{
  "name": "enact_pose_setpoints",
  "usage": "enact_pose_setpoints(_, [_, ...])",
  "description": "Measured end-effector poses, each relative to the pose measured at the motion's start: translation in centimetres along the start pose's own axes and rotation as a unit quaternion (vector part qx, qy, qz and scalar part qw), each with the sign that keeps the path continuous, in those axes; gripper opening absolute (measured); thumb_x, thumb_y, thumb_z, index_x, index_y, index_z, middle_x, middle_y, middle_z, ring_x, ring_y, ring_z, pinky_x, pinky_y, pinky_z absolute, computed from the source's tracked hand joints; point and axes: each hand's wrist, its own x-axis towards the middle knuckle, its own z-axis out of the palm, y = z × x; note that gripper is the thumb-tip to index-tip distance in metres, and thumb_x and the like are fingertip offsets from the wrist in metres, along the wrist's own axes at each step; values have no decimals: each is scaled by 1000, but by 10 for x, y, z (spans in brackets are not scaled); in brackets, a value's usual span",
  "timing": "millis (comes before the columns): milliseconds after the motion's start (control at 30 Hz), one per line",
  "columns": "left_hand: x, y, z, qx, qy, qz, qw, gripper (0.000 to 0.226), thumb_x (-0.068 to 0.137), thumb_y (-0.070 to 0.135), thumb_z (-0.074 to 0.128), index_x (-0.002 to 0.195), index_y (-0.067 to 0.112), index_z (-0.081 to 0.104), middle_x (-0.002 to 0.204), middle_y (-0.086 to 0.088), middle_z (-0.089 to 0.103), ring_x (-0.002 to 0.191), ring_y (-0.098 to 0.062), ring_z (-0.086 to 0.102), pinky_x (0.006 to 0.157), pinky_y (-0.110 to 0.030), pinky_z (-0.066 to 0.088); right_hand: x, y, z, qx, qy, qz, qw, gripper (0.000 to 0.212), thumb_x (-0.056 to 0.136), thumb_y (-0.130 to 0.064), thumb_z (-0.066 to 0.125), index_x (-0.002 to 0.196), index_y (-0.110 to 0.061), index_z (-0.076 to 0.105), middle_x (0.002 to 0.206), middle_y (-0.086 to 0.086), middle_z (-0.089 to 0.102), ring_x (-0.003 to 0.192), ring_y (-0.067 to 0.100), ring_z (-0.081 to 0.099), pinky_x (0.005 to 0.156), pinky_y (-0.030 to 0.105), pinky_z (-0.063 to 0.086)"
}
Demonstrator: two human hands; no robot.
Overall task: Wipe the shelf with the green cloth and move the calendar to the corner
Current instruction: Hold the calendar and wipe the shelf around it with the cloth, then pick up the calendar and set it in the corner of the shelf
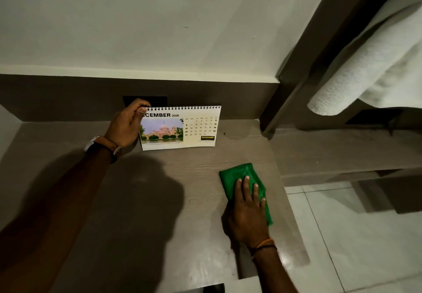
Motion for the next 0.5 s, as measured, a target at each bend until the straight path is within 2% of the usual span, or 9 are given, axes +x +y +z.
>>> enact_pose_setpoints(100, [-1, 0, -2, 8, -6, -5, 1000, 24, 107, 18, 35, 116, 8, 55, 83, 10, 53, 70, 11, 55, 59, -4, 38, 8, 7, -9, -17, -1, -11, 1000, 67, 106, -33, 36, 163, -16, 5, 171, 8, -5, 155, 41, -4, 125, 52, 13])
enact_pose_setpoints(200, [-1, -1, -4, 15, -8, -8, 1000, 26, 106, 19, 36, 117, 5, 55, 83, 13, 53, 69, 13, 53, 58, -4, 36, 11, 8, -11, -53, 16, -15, 998, 60, 108, -28, 31, 162, -13, 11, 171, 7, 2, 155, 40, -3, 126, 52, 11])
enact_pose_setpoints(267, [-2, -2, -4, 18, -8, -3, 1000, 25, 107, 17, 36, 117, 5, 55, 80, 13, 53, 67, 15, 53, 58, -2, 36, 11, 5, -6, -66, 10, -14, 998, 61, 108, -27, 29, 162, -11, 7, 171, 8, 0, 155, 40, -5, 125, 55, 8])
enact_pose_setpoints(333, [-2, -4, -4, 18, -7, 4, 1000, 24, 107, 19, 36, 117, 10, 55, 80, 13, 53, 68, 11, 53, 60, -4, 36, 9, 0, 1, -42, -13, -12, 999, 70, 105, -31, 34, 162, -8, -2, 170, 11, -12, 155, 41, -11, 125, 55, 4])
enact_pose_setpoints(400, [-2, -7, -3, 14, -8, 6, 1000, 24, 107, 23, 35, 118, 16, 55, 85, 8, 55, 72, 2, 52, 66, -19, 41, 7, -5, 6, 5, -22, 0, 1000, 83, 101, -43, 40, 161, -9, -7, 168, 10, -20, 154, 39, -17, 124, 55, -3])
enact_pose_setpoints(500, [-3, -10, -3, 8, -11, 7, 1000, 21, 107, 31, 34, 116, 29, 52, 91, 8, 57, 77, -2, 52, 68, -21, 41, 11, -14, 8, 72, 46, 30, 996, 80, 102, -58, 30, 162, -15, 0, 170, 7, -14, 154, 35, -17, 124, 55, -9])
